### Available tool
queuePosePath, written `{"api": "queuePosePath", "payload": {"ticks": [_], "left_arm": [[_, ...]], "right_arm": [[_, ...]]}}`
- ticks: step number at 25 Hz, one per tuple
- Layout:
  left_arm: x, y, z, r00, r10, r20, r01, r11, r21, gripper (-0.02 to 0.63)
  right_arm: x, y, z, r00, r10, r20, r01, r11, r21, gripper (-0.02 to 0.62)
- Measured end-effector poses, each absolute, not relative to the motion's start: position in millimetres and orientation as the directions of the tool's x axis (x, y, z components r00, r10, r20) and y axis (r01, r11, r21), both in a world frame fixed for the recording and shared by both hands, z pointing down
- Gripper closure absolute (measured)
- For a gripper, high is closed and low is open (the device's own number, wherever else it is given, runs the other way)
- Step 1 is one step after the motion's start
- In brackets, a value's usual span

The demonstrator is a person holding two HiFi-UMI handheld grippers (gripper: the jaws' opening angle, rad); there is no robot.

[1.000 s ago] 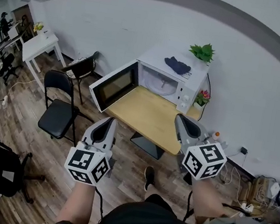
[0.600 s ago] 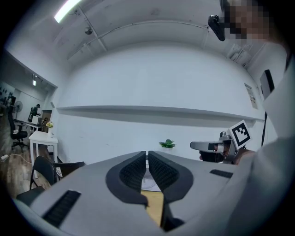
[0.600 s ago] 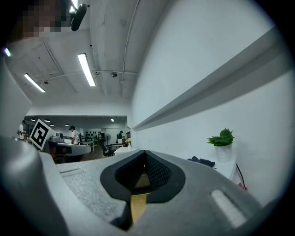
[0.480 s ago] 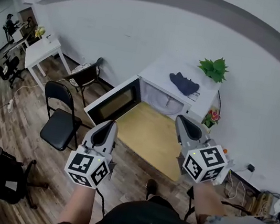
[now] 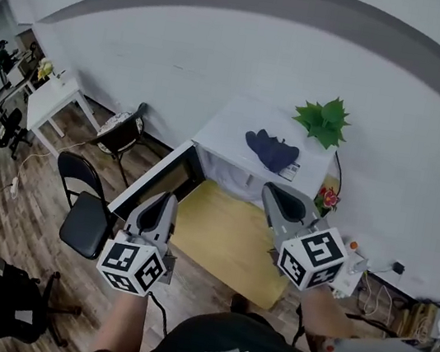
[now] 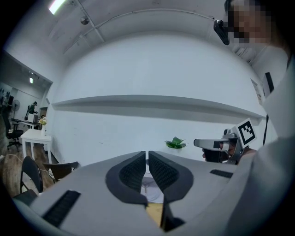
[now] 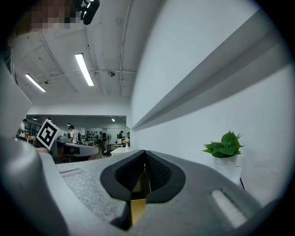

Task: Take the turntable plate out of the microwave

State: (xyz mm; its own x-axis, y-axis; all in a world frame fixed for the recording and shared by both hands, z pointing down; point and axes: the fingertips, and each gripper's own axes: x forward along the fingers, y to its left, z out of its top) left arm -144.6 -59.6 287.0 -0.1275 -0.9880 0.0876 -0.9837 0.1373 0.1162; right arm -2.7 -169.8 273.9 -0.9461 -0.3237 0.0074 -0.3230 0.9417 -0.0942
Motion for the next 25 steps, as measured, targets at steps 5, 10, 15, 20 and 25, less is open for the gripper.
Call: {"api": "queuePosePath", "payload": {"ticks": [5,10,15,20,25], "left_arm": [[-141,-99,294,-0.072,-0.991,0.114,-0.989,0.086,0.123,0.546],[-147,-128,304,-0.049,-0.988,0.146,-0.989,0.068,0.132,0.547],[-166,-151,309,-0.01,-0.991,0.135,-0.989,0.03,0.146,0.546],[-188,-174,315,0.091,-0.988,0.126,-0.986,-0.071,0.151,0.505],[-213,-201,323,0.218,-0.967,0.129,-0.964,-0.193,0.185,0.496]], "right_arm": [[-4,-196,277,-0.942,-0.335,0.012,-0.334,0.938,-0.097,0.591],[-12,-213,284,-0.939,-0.343,0.02,-0.343,0.933,-0.107,0.588],[-24,-228,291,-0.922,-0.384,0.039,-0.386,0.916,-0.105,0.578],[-43,-237,290,-0.888,-0.459,0.044,-0.461,0.883,-0.086,0.569],[-66,-248,294,-0.83,-0.555,0.055,-0.557,0.823,-0.108,0.541]]}}
